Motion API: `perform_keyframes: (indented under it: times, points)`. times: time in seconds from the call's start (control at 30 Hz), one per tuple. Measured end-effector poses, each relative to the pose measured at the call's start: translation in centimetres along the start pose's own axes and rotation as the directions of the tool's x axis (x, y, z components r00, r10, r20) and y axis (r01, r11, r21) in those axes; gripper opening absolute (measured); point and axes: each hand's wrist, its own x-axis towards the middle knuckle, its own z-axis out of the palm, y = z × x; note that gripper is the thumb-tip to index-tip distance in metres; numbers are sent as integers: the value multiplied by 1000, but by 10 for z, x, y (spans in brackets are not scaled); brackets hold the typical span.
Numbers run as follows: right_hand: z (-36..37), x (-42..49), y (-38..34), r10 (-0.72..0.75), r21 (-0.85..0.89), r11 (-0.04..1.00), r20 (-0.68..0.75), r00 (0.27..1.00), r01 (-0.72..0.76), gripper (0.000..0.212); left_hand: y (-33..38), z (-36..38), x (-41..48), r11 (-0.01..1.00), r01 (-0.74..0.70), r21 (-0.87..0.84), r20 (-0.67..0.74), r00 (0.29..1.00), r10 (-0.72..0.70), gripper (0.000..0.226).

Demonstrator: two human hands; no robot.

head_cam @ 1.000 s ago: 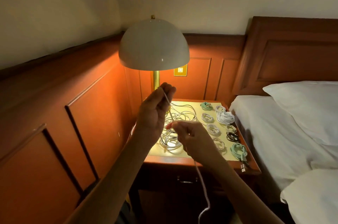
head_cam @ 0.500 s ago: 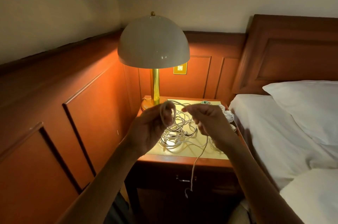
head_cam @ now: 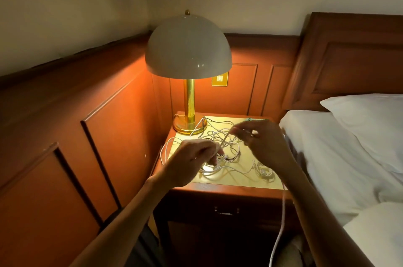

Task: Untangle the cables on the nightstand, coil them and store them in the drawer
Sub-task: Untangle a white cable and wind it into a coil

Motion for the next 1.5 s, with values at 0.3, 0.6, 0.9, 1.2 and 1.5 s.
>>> perform_keyframes:
  times: [0.3,0.6,0.9,1.2,1.5]
  points:
    - [62,-49,-10,193,503,815,232,953,-287,19,34,-7,38,198,-136,-971,-223,815,-534,27]
    - [-20,-13,-22,-33,-147,988,84,996,45,10,5,1,19,997,-76,35,20,997,75,22]
    - [26,-37,-23,123,472,862,154,980,-182,21,50,-16,33,79,-104,-991,-126,920,-372,40]
    - [16,-29,-16,-56,-170,981,211,976,93,16,-13,16,31,863,-139,485,-268,916,298,15]
    - [-6,0,-13,-90,336,941,117,989,46,16,31,10,3,616,19,-788,-65,991,-113,25]
